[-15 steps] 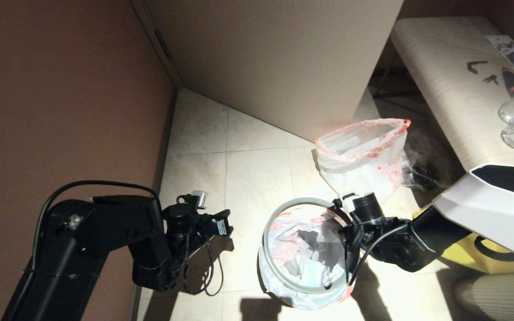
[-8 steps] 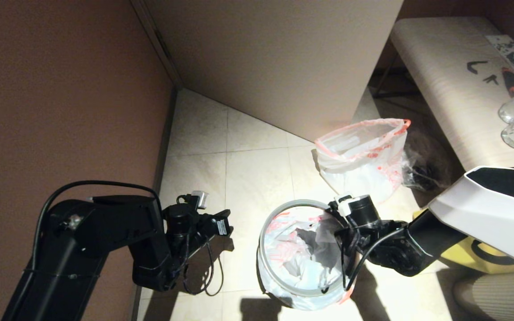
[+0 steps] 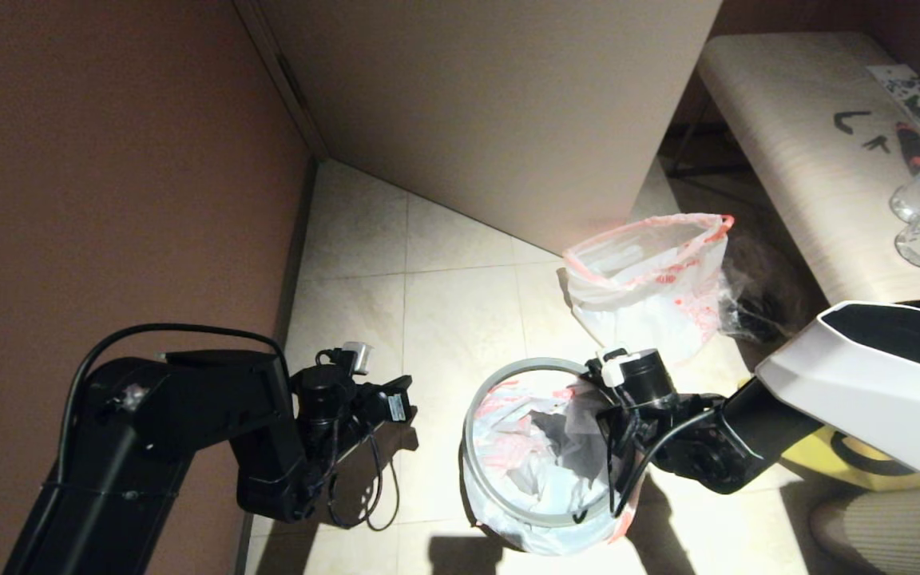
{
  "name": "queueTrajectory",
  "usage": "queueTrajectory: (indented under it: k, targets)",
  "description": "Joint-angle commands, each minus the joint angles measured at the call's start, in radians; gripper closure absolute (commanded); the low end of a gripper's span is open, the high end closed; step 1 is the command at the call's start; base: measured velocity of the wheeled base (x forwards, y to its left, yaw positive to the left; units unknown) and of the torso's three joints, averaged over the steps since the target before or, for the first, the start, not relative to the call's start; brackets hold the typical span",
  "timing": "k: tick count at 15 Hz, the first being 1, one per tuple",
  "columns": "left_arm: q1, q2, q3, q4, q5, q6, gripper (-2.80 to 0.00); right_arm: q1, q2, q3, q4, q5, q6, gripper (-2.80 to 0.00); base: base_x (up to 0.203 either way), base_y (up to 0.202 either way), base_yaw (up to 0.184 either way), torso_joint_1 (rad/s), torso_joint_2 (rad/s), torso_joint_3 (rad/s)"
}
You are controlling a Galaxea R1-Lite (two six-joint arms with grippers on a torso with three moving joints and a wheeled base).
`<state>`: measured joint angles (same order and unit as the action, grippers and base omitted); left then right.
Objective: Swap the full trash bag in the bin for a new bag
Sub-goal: Place the trash can ring on the trash can
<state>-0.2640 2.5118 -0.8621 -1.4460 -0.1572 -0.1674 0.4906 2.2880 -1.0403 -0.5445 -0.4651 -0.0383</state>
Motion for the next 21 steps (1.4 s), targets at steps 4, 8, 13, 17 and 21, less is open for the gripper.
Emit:
queueTrajectory:
  k: [4, 8, 13, 17, 21]
  targets:
    - [0.000, 0.001, -0.002, -0.005, -0.001, -0.001, 0.00, 0.017, -0.002, 0.005, 0.003, 0.002, -0.006, 0.00, 0.000, 0.000, 0.000, 0.000, 0.00, 0.000]
    - [0.000, 0.001, -0.005, -0.005, -0.001, -0.001, 0.00, 0.020, -0.020, 0.005, 0.001, -0.007, -0.005, 0.00, 0.000, 0.000, 0.000, 0.000, 0.00, 0.000]
    - [0.002, 0.001, -0.005, -0.005, -0.001, -0.001, 0.00, 0.035, -0.107, 0.098, -0.058, -0.028, -0.006, 0.00, 0.000, 0.000, 0.000, 0.000, 0.00, 0.000]
    - [0.002, 0.001, -0.005, -0.006, -0.001, -0.001, 0.00, 0.087, -0.094, 0.178, -0.185, -0.053, -0.005, 0.00, 0.000, 0.000, 0.000, 0.000, 0.00, 0.000]
    - [0.002, 0.002, -0.005, -0.005, -0.001, -0.001, 0.00, 0.115, -0.003, 0.243, -0.321, -0.071, -0.003, 0.00, 0.000, 0.000, 0.000, 0.000, 0.00, 0.000]
